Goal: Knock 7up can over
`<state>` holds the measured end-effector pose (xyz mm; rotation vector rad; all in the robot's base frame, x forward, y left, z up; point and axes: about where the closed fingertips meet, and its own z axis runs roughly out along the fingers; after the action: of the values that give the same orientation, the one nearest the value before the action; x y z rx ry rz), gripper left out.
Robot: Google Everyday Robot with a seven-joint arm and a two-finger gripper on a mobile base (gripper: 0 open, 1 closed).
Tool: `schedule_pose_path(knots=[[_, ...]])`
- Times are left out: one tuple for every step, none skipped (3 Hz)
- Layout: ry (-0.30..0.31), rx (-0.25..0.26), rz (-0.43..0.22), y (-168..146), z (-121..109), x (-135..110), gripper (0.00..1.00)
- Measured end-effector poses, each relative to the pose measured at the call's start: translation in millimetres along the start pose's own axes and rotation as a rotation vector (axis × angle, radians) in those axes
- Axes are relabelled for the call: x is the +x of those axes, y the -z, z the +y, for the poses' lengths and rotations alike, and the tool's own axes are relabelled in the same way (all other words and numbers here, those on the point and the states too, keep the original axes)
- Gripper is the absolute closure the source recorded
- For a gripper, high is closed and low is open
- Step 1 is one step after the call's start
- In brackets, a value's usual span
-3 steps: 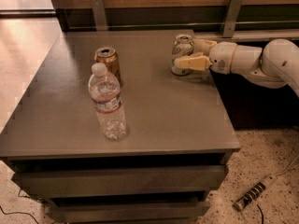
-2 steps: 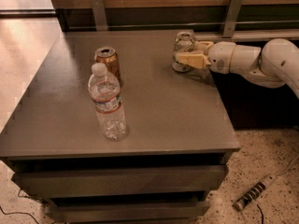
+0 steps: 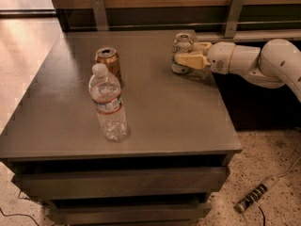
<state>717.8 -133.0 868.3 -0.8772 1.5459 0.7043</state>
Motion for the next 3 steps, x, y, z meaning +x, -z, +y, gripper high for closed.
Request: schedule_pose_path(knots=[[0.013, -0.007, 0.03, 0, 2, -5, 1.0], [0.07, -0.025, 0.153, 1, 8, -26, 1.0], [0.129, -0.014, 0.302, 7, 11, -42, 1.0]])
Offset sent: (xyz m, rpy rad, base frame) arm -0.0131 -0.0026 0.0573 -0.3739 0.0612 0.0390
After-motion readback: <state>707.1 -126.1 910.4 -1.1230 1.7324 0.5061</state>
